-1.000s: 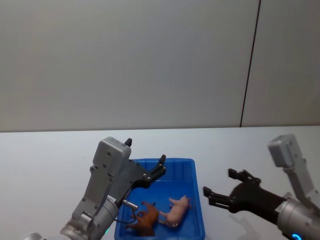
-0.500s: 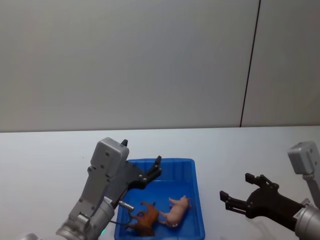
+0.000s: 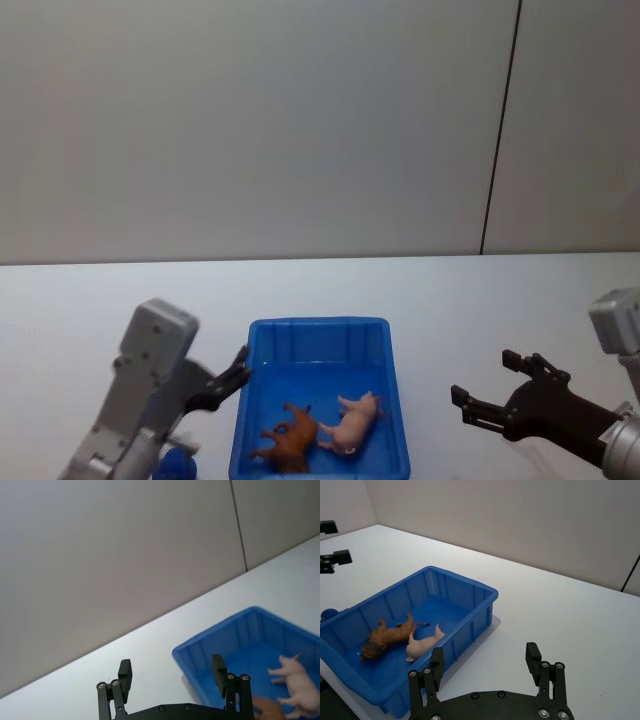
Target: Pick up the two dolls from the table and place them into the box.
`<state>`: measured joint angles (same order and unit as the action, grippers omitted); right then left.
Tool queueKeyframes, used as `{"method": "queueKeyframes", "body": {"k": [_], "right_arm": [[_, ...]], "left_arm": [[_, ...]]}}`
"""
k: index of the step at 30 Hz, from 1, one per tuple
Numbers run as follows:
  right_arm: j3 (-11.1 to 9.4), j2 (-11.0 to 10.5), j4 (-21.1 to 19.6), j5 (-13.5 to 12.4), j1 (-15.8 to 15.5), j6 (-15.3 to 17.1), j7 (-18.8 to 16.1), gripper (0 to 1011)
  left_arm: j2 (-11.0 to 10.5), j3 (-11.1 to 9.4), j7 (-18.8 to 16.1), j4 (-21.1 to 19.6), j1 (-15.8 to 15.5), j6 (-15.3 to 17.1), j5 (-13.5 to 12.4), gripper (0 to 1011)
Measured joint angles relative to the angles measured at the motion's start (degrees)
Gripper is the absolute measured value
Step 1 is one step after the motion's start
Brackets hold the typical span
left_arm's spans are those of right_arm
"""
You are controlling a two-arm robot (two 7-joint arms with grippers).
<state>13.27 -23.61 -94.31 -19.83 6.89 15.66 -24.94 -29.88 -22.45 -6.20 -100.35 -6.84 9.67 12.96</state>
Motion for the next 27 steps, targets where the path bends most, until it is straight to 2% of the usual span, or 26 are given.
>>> {"method": "queueKeyframes", "body": {"k": [9,13,19,27], "right_arm": [[-0.15,-0.28,-0.08,-0.13,-0.23,-0.13,0.07,1001],[-0.18,-0.34,-0.1,-0.16,-0.28,-0.16,0.1,1001],[-0.22,-0.41,-0.14,-0.19,-0.34,-0.2,0.13,1001],[-0.25,-0.45,-0.18,-0.24,-0.37,-0.24,0.13,1001]], "left_arm": [[-4.42,1.62,-3.42,-2.62,5.12,1.77,3.28,1001],[-5.58,2.0,-4.1,-2.82,6.76,1.86,4.18,1001],[-6.56,2.33,-4.14,-2.48,8.42,1.38,5.02,1001],[-6.96,2.61,-2.95,-0.67,10.05,-0.9,6.8,1001]]}}
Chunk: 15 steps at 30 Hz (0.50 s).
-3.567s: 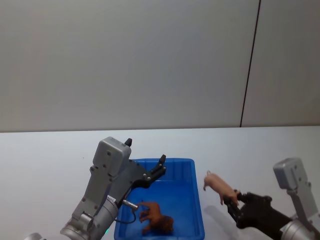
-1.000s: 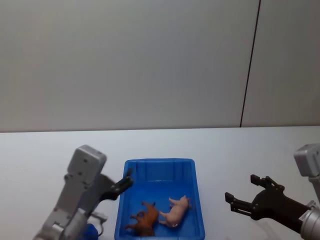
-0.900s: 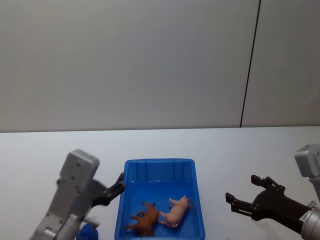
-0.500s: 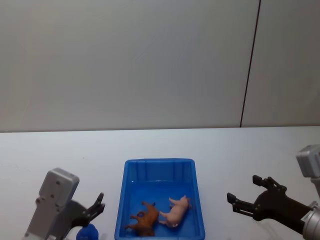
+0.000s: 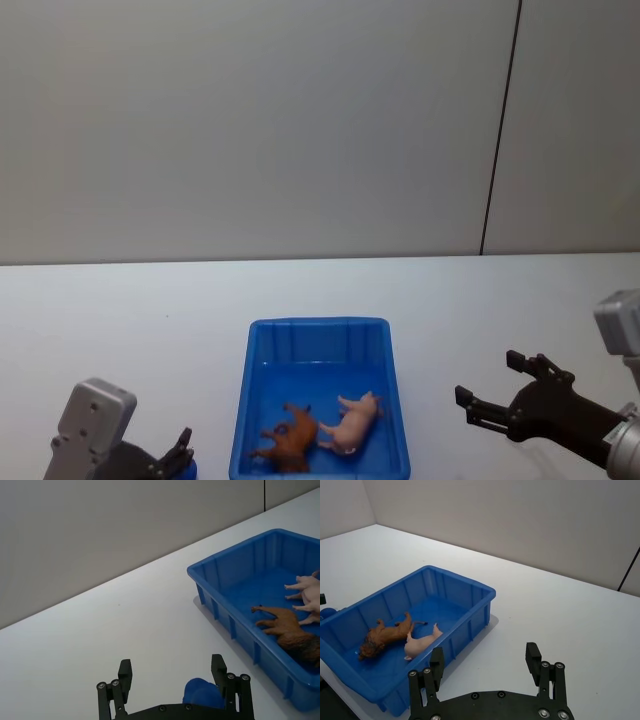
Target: Pick up the two dolls from the table and place them into the box.
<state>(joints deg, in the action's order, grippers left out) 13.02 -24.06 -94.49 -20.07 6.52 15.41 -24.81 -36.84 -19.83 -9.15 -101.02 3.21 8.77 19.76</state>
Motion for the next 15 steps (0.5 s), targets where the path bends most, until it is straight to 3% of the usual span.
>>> {"method": "queueKeyframes", "body": {"k": [15], "right_arm": [[0.0,-0.05,0.0,0.0,-0.05,-0.01,0.0,1001]], "left_arm": [[0.91,0.25,3.55,4.54,1.14,-4.39,3.49,1001]]}}
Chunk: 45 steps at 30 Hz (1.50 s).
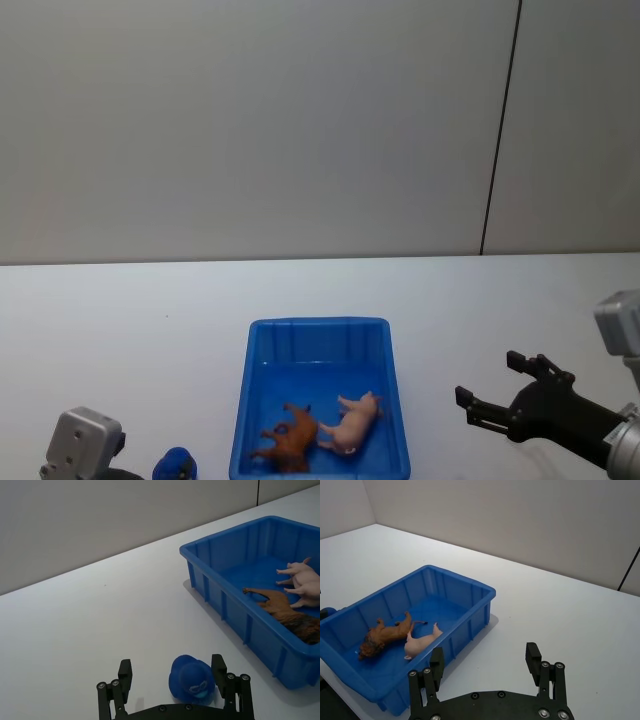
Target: Pick up the two dolls from the table and place them into the box.
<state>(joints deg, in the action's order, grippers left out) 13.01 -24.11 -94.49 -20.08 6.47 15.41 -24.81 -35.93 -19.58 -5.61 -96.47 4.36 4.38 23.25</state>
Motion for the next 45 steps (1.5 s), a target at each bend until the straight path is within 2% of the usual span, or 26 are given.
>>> {"method": "queueKeyframes", "body": {"k": [16,25,29,36,45], "right_arm": [[0.0,0.0,0.01,0.0,0.0,0.01,0.0,1001],[0.0,0.0,0.01,0.0,0.0,0.01,0.0,1001],[0.0,0.0,0.01,0.01,0.0,0.01,0.0,1001],[0.01,0.0,0.01,0.01,-0.01,0.01,0.0,1001],[0.01,0.0,0.01,0.01,0.0,0.01,0.0,1001]], "left_arm": [[1.08,0.27,5.97,3.82,-0.76,-0.99,1.28,979],[1.96,0.29,8.89,5.56,-2.11,0.43,0.26,755],[2.32,0.34,9.88,6.2,-2.81,1.05,-0.56,598],[2.62,0.68,11.19,6.78,-4.1,1.9,-2.39,522],[2.42,1.7,11.81,5.47,-6.16,2.56,-6.25,461]]}}
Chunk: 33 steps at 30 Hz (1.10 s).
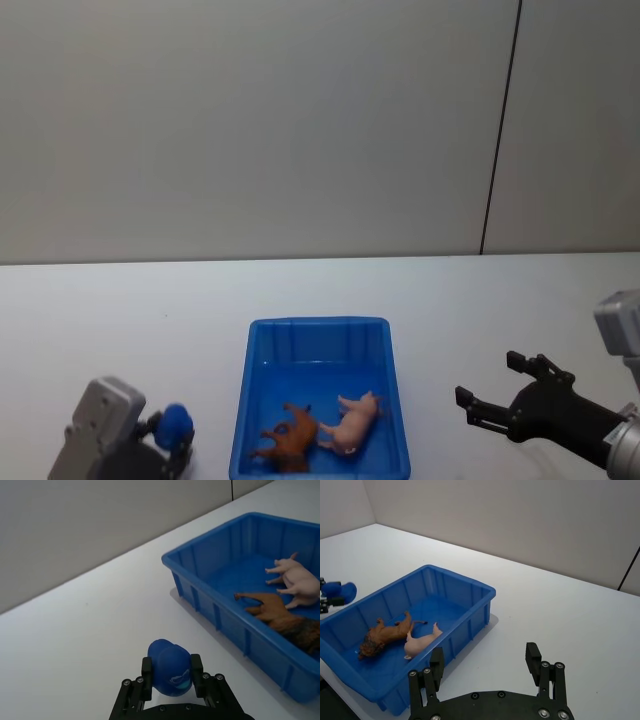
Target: Pick up the two dolls from the table and place them into the box.
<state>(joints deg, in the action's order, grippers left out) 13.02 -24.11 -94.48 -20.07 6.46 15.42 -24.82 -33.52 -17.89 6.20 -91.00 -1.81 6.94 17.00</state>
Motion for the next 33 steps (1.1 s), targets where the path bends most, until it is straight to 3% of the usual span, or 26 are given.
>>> {"method": "queueKeyframes", "body": {"k": [10,24,28,33], "right_arm": [[0.0,0.0,0.0,0.0,0.0,0.0,0.0,1001],[0.0,0.0,0.0,0.0,0.0,0.0,0.0,1001],[0.0,0.0,0.0,0.0,0.01,0.0,0.0,1001],[0.0,0.0,0.0,0.0,0.0,0.0,0.0,1001]], "left_arm": [[1.16,0.51,1.93,-1.51,-3.9,0.14,-5.67,394],[6.7,-1.94,7.52,0.38,-9.79,-1.8,-11.38,310],[8.18,-2.7,8.84,1.2,-11.14,-2.39,-12.45,482],[9.24,-3.18,10.16,1.88,-12.09,-3.28,-13.11,628]]}}
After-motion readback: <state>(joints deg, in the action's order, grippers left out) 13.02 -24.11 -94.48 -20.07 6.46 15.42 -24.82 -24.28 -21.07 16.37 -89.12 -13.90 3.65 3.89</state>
